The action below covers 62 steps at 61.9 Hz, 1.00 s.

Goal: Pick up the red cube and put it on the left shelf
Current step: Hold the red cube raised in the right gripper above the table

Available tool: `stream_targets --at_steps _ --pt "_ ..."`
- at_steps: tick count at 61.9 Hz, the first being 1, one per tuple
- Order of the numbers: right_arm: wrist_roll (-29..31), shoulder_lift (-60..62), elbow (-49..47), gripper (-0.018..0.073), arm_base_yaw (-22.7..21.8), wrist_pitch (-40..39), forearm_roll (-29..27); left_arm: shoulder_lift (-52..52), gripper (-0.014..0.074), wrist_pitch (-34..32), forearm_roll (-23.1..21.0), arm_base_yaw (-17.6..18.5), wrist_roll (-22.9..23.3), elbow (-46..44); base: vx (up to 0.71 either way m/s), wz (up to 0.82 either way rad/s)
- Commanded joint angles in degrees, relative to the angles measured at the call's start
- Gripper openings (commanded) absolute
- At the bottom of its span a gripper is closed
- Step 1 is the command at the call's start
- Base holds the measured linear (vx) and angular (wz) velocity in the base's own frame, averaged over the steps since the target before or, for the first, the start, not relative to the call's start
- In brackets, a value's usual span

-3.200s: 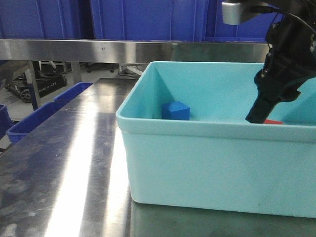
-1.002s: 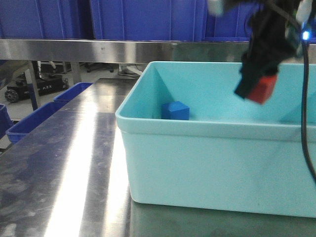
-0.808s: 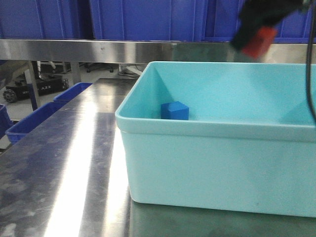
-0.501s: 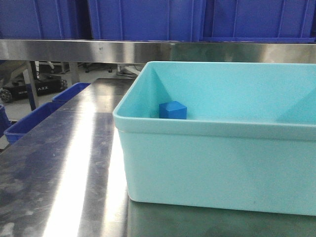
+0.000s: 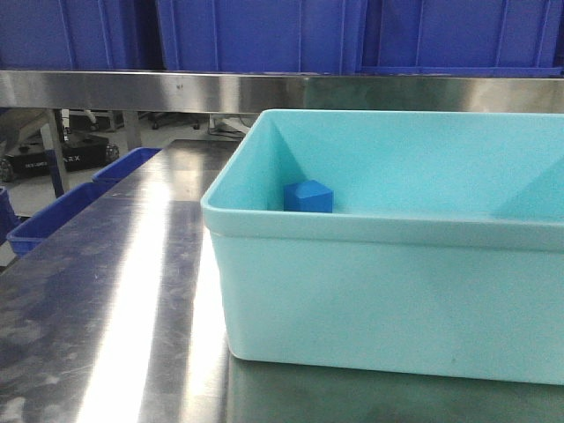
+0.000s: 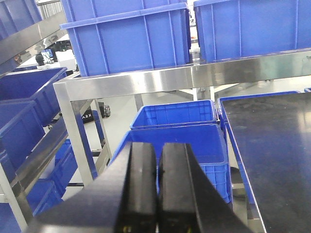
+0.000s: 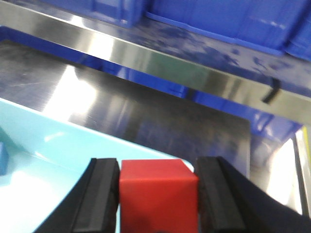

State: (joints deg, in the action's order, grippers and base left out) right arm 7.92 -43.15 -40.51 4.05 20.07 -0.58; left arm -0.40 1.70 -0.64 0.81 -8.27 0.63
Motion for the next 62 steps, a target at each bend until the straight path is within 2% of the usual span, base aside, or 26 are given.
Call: stream_targets --at_steps 1,29,62 --pt "0.04 4.3 1.44 0.0058 -2.05 -5.65 -0.6 -0.02 0.0106 -5.18 -0.27 0.26 -0.03 1.26 0.0 0.0" --pt "0.04 14.57 13.33 0.0058 -3.03 -7.32 -0.6 -0.02 0.0106 -5.18 -0.27 0.26 -0.03 1.26 0.0 0.0" --pt "0.04 14.58 14.2 0.0058 -3.03 -7.77 -0.55 -0.02 0.0106 -5.18 -0.27 0.26 -0.03 1.26 0.0 0.0"
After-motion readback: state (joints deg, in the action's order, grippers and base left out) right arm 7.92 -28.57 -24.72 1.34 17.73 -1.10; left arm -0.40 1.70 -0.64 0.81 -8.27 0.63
